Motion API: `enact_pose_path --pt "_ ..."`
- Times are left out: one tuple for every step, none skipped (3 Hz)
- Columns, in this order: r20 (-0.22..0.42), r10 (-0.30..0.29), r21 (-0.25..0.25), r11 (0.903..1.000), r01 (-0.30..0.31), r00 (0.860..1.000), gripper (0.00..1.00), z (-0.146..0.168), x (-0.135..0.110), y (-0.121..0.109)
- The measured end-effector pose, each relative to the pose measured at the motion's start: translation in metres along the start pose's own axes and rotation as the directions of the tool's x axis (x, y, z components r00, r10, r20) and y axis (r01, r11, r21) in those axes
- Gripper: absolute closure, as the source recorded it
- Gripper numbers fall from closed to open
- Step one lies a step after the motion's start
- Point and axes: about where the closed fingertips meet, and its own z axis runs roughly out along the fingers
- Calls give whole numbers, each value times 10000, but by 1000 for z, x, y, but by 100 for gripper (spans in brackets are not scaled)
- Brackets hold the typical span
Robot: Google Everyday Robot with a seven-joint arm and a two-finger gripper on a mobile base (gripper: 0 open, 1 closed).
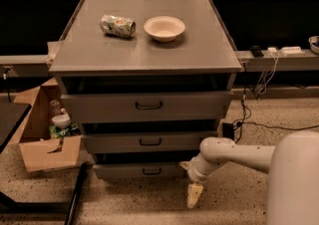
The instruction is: Open bottom drawer
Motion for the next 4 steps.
enact_pose_path --pt "159 168 72 9998 -169 9997 0 25 31 -9" --pt "0 94 327 9994 -94 10000 0 61 60 -31" --pt "-738 -244 663 9974 293 9970 0 91 77 -55" --pt "-1179 -519 1129 9915 653 9917 0 107 85 -80"
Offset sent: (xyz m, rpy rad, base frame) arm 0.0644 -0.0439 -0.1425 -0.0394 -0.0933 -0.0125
